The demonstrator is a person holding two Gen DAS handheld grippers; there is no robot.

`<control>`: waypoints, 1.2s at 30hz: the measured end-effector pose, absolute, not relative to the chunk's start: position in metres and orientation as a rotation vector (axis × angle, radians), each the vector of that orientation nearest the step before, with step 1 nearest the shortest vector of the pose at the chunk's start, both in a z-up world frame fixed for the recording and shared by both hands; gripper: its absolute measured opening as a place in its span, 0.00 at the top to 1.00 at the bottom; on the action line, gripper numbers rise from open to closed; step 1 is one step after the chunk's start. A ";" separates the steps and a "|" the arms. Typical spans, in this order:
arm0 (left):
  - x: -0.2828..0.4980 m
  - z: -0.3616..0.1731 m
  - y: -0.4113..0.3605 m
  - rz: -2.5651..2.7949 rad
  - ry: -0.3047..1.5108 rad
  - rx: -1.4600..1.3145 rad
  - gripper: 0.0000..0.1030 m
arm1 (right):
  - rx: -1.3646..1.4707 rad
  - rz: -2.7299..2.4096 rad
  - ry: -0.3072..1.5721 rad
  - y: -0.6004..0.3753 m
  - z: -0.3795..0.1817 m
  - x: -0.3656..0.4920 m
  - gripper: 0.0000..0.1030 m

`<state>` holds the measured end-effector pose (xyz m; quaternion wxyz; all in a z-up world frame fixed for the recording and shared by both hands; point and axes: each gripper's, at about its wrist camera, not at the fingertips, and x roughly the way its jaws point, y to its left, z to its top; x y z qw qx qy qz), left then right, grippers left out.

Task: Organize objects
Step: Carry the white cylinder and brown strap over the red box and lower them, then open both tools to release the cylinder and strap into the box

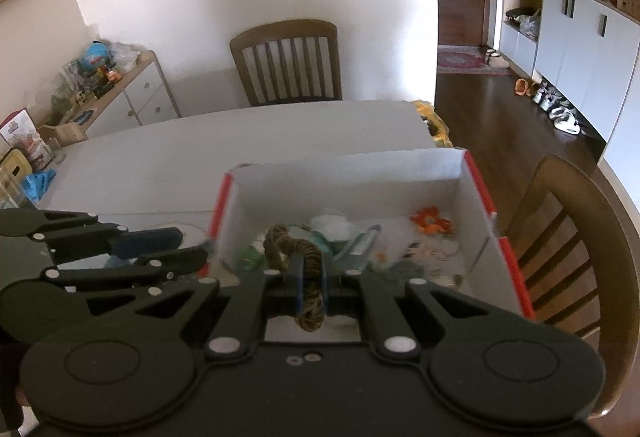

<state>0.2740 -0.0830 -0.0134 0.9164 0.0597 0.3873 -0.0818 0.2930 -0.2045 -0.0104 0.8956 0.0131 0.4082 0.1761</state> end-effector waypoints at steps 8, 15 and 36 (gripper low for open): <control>0.299 -0.040 -0.103 -0.148 0.862 0.104 0.80 | 0.033 0.359 0.892 -0.237 -0.034 0.320 0.93; 0.308 -0.064 -0.111 -0.116 0.921 0.122 0.80 | 0.044 0.350 0.990 -0.251 -0.066 0.345 0.93; 0.308 -0.074 -0.125 -0.108 0.906 0.100 0.80 | -0.079 0.328 0.957 -0.269 -0.070 0.345 0.73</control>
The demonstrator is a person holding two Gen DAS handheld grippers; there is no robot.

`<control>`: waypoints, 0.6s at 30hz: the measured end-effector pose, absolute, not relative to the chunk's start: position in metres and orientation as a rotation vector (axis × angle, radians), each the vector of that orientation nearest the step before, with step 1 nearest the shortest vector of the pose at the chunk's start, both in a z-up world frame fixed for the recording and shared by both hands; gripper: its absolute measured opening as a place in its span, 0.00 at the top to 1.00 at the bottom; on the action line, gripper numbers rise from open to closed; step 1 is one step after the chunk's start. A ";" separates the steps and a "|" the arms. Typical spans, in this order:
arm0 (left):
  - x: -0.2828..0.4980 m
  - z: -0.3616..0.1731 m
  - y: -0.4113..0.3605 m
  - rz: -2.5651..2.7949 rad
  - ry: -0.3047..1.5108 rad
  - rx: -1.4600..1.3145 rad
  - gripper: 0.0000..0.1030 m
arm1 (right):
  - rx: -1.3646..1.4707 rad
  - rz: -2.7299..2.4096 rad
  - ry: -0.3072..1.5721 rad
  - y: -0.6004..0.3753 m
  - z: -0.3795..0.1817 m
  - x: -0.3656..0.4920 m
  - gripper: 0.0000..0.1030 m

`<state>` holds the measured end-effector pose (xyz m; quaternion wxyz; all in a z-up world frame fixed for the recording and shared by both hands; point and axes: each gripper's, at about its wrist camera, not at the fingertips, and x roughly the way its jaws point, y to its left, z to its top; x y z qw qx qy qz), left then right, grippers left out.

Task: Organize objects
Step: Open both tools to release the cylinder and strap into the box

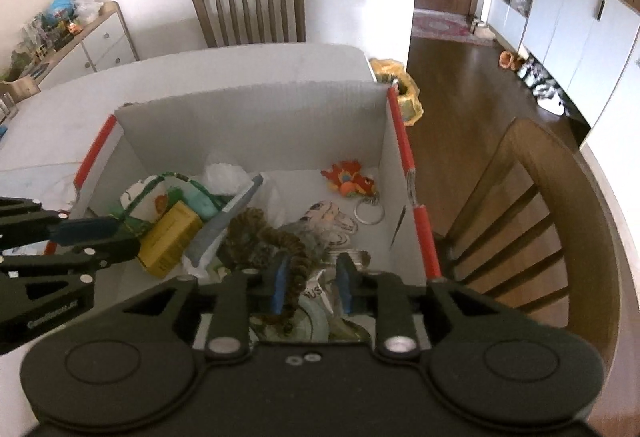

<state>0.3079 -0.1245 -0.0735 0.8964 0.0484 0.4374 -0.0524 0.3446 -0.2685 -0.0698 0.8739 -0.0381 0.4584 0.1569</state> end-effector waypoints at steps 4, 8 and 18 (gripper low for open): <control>0.303 -0.065 -0.124 -0.115 0.888 0.076 0.80 | -0.076 0.339 0.926 -0.269 -0.055 0.334 0.69; 0.295 -0.054 -0.121 -0.127 0.857 0.067 0.80 | -0.076 0.351 0.901 -0.266 -0.042 0.324 0.67; 0.273 -0.026 -0.108 -0.182 0.780 0.061 0.80 | -0.056 0.359 0.821 -0.247 -0.013 0.291 0.55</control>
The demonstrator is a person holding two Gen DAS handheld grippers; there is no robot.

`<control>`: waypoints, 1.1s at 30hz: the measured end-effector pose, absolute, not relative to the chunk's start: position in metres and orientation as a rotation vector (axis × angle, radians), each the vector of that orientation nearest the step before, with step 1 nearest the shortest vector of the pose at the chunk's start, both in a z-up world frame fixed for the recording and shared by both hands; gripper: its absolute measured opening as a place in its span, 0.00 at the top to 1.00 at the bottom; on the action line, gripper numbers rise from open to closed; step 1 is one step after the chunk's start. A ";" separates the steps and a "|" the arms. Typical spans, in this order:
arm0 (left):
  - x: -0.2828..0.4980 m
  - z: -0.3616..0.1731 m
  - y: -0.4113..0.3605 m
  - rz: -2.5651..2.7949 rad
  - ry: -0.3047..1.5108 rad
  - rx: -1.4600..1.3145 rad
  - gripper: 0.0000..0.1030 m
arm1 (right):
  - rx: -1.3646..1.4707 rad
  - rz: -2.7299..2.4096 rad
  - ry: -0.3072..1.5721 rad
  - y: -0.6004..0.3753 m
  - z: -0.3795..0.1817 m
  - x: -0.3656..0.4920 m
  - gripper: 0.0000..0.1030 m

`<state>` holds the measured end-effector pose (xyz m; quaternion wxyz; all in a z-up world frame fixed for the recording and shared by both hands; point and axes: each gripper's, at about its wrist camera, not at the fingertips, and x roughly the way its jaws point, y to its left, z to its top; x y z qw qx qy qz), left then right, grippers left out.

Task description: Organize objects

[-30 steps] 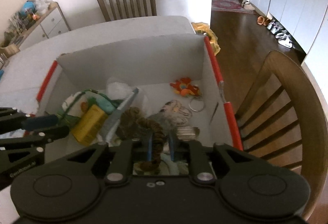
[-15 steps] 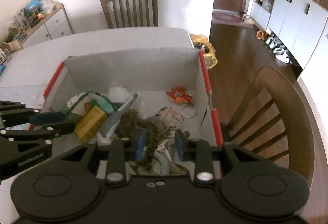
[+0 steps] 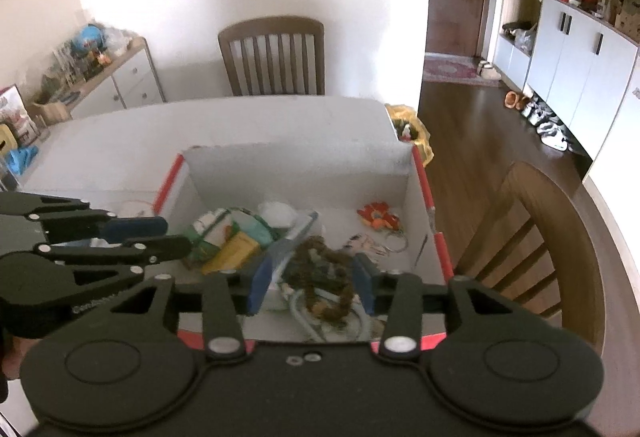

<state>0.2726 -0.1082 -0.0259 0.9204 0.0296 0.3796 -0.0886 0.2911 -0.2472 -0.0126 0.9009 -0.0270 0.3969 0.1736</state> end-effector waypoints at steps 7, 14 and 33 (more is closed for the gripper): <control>0.252 -0.009 -0.092 -0.225 0.738 0.071 0.78 | -0.014 0.344 0.757 -0.235 0.000 0.262 0.49; 0.232 0.002 -0.072 -0.261 0.709 0.077 0.71 | 0.040 0.318 0.699 -0.221 0.008 0.233 0.40; 0.196 0.011 -0.020 -0.357 0.650 0.035 0.27 | 0.125 0.197 0.606 -0.190 0.008 0.168 0.04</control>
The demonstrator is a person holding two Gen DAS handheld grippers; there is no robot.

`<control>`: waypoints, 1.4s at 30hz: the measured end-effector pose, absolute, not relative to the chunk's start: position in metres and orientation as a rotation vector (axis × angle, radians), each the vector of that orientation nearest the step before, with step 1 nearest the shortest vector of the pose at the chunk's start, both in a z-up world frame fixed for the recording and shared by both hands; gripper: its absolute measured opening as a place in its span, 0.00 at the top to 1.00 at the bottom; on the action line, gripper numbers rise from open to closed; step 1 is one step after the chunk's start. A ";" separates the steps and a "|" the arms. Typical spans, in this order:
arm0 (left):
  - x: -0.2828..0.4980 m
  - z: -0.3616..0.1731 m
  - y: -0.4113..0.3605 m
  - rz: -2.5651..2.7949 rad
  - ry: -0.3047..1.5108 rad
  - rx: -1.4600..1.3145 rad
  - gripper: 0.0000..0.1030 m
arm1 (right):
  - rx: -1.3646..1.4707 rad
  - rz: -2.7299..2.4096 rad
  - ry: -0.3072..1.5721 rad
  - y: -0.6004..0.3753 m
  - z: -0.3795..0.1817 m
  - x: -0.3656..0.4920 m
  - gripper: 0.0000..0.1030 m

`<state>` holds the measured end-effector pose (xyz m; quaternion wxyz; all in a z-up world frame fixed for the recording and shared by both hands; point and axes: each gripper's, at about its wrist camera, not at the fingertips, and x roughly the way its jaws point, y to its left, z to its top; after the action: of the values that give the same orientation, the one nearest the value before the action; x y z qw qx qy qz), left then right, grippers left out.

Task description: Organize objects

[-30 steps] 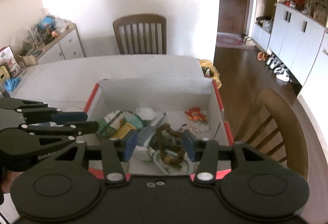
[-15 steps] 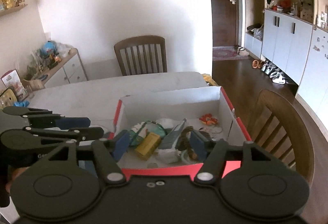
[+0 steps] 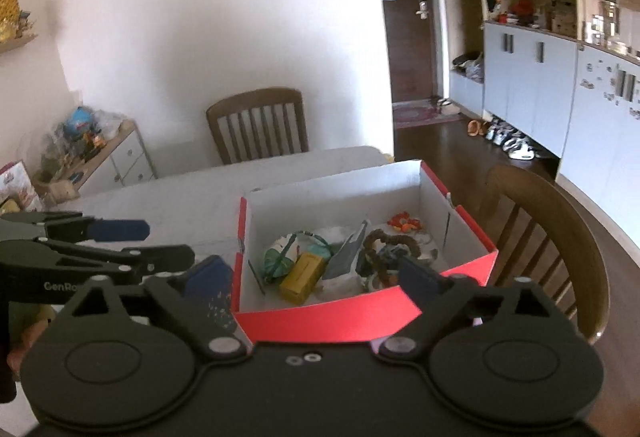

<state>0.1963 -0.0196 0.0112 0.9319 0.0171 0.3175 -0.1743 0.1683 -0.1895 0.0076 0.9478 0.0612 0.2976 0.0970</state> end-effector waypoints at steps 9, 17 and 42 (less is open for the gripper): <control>0.192 0.009 -0.009 -0.395 0.641 0.017 0.08 | 0.158 0.160 0.601 -0.187 0.004 0.154 0.01; 0.185 0.007 -0.012 -0.405 0.600 0.035 0.00 | 0.173 0.133 0.600 -0.185 0.000 0.144 0.01; 0.176 0.001 -0.020 -0.456 0.597 0.019 0.00 | 0.218 0.091 0.585 -0.190 -0.001 0.136 0.01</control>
<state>0.1762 -0.0204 0.0008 0.9303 0.0091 0.2914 -0.2226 0.1360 -0.1901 -0.0005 0.9506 0.1073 0.2879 0.0450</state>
